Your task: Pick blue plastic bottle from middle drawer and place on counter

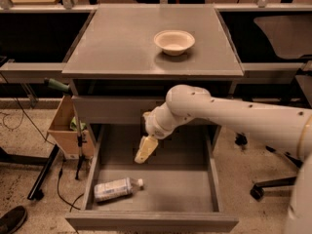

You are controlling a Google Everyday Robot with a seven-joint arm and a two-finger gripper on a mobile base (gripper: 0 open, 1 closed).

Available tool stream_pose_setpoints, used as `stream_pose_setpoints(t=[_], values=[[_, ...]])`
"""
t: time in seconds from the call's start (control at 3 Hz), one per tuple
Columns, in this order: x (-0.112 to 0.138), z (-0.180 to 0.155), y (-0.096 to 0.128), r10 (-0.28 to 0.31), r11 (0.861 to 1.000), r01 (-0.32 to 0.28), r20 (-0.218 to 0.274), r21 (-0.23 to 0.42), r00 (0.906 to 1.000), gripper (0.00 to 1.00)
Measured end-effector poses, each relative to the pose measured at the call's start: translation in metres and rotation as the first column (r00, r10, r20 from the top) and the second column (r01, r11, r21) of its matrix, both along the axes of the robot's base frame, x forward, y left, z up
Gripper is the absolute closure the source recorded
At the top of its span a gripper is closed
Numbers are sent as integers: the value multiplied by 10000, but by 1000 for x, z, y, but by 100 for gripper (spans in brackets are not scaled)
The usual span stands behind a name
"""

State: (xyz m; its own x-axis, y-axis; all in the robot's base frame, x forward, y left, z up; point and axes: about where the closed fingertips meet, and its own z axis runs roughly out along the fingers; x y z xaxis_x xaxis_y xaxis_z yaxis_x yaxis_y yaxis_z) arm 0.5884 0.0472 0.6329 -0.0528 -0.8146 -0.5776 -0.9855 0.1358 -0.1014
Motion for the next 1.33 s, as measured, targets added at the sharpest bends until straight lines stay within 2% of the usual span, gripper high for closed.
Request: stream_pose_setpoints(t=[0.33,0.67,1.0,1.33], values=[[-4,-56,21,873,9959,-847,-962,308,9915,0],[-14,-100,42,1408,9890,-1322,-1470,670,9791,0],[-22,-132,81,1624,9841,-1482,-1579,978,9740,0],[-24,-164,121,1530,9845,-1378,-1468,1087,9773,0]])
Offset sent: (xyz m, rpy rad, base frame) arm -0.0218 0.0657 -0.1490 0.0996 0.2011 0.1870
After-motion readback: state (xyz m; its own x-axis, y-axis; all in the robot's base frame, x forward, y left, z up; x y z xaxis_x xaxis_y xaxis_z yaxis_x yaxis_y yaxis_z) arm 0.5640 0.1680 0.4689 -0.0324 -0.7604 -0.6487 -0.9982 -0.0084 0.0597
